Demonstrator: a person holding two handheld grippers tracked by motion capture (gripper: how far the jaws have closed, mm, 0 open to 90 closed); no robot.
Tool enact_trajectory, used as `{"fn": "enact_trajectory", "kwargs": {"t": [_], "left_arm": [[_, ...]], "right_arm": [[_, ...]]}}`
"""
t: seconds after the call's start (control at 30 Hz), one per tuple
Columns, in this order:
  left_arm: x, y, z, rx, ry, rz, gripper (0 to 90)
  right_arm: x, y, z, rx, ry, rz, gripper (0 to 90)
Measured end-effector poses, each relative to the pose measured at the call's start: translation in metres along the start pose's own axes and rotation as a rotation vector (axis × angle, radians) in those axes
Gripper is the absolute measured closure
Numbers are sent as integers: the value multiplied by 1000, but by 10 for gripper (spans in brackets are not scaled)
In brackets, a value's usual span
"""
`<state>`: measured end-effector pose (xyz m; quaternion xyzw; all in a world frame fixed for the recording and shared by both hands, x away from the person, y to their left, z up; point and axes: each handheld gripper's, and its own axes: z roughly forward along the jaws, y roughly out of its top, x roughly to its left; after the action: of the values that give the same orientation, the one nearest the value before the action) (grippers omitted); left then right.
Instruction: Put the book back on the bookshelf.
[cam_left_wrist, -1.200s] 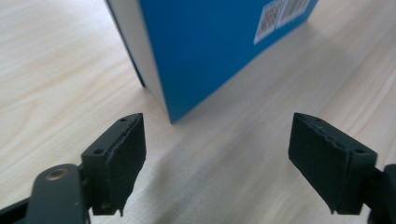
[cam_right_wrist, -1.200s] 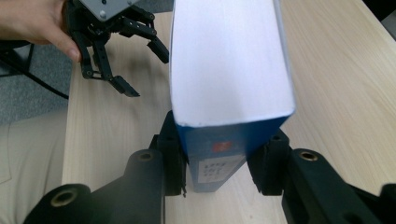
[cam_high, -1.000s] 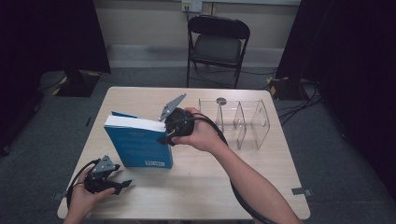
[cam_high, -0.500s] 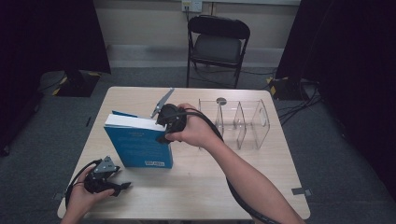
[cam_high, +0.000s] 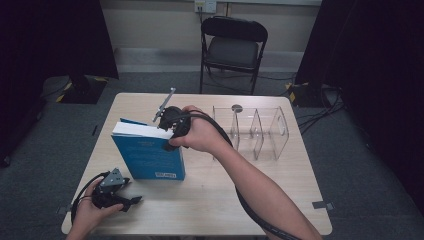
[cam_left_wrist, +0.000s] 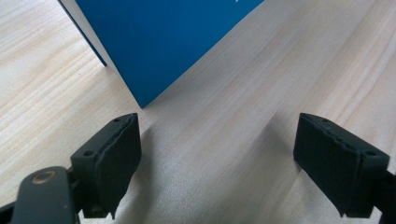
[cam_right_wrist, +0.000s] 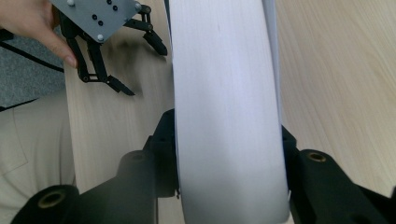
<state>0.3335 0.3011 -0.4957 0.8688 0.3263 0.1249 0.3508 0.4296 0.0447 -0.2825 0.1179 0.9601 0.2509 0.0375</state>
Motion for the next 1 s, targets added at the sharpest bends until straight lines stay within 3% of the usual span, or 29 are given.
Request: {"fn": "enact_trajectory", "kwargs": {"t": [0.17, 0.3, 0.37, 0.4, 0.47, 0.67, 0.8, 1.0], "left_arm": [[0, 0, 0, -2, 2, 4, 147], [0, 0, 0, 0, 2, 5, 146], [0, 0, 0, -1, 2, 4, 146], [0, -1, 0, -4, -1, -7, 146], [1, -1, 0, -4, 8, 14, 146], [0, 0, 0, -1, 1, 5, 146], [0, 0, 0, 0, 1, 6, 147], [0, 0, 0, 0, 1, 6, 147]], "right_arm": [[-2, 4, 1, 25, 7, 3, 570], [0, 11, 1, 89, -2, -11, 580], [0, 14, 3, 99, 0, -24, 580], [0, 15, 3, 106, -3, -15, 579], [-1, 16, 5, 104, -2, -2, 573], [-3, 17, 8, 123, 21, -13, 586], [-1, 17, 12, 146, 10, -4, 579], [0, 21, 15, 191, 5, -40, 604]]}}
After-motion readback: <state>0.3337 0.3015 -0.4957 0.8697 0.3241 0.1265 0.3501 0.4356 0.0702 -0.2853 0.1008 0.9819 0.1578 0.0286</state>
